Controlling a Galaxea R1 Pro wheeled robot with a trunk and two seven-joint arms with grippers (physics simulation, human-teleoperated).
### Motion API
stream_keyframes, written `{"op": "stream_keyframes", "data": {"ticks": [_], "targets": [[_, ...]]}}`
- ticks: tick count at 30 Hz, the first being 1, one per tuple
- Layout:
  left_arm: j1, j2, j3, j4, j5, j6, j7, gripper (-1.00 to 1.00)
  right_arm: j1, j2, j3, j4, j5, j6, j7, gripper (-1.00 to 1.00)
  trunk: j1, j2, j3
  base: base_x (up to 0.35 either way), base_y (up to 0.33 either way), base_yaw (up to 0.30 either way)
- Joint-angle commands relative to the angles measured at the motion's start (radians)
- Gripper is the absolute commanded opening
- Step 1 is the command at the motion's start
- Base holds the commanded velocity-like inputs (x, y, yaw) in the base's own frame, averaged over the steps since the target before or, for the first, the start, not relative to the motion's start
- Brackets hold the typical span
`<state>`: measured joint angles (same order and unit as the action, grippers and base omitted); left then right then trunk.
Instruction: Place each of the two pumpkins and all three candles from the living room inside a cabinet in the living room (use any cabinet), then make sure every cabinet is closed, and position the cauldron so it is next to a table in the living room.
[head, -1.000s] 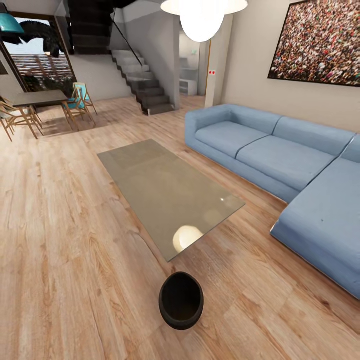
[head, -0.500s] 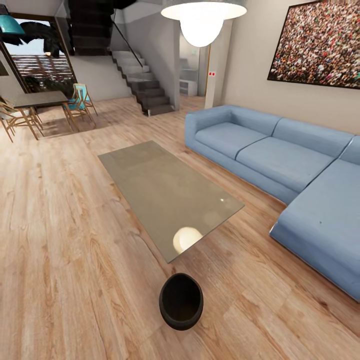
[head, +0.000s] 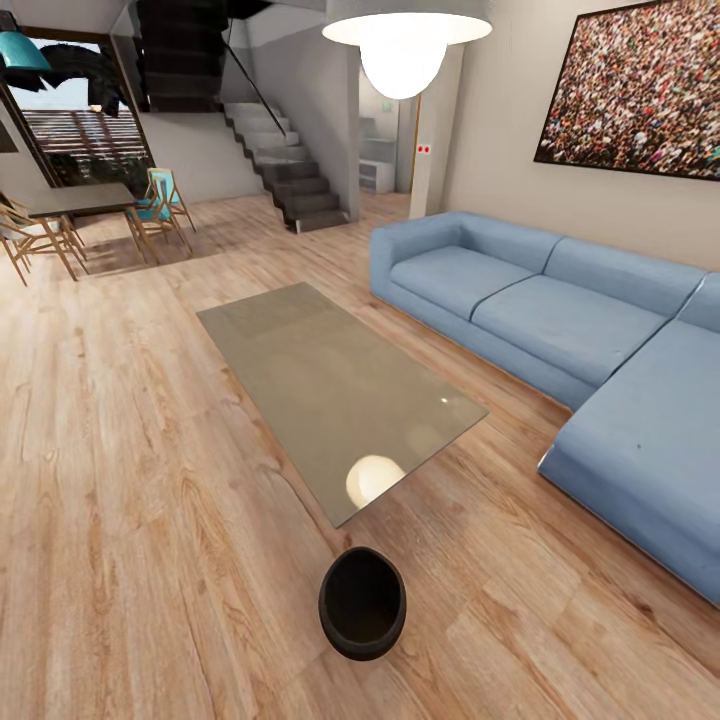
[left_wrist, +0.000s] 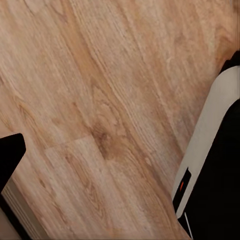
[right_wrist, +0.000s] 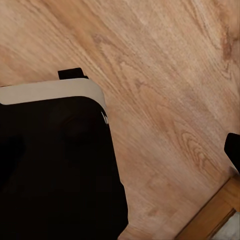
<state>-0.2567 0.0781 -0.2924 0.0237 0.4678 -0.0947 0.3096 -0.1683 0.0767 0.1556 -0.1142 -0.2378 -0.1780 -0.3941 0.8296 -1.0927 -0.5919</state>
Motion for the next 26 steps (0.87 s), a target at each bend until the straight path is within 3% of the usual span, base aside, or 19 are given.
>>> {"op": "stream_keyframes", "data": {"ticks": [1,6,26], "targets": [[-0.001,-0.002,-0.008,0.002,0.009,-0.005,0.001,1.00,-0.001,0.000,0.008,0.001,-0.011,-0.004,-0.003,1.00,0.000,-0.001,-0.001,0.000,0.000,0.000],[-0.001,-0.023,-0.008,0.002,0.011,-0.008,0.003,1.00,0.001,0.001,0.010,0.002,-0.010,-0.003,-0.003,1.00,0.000,-0.001,-0.001,0.000,0.000,0.000],[-0.001,-0.026,-0.008,0.002,0.011,-0.010,0.003,1.00,0.001,0.002,0.010,0.065,-0.014,-0.003,-0.003,1.00,0.000,-0.001,-0.001,0.000,0.000,0.000]]}}
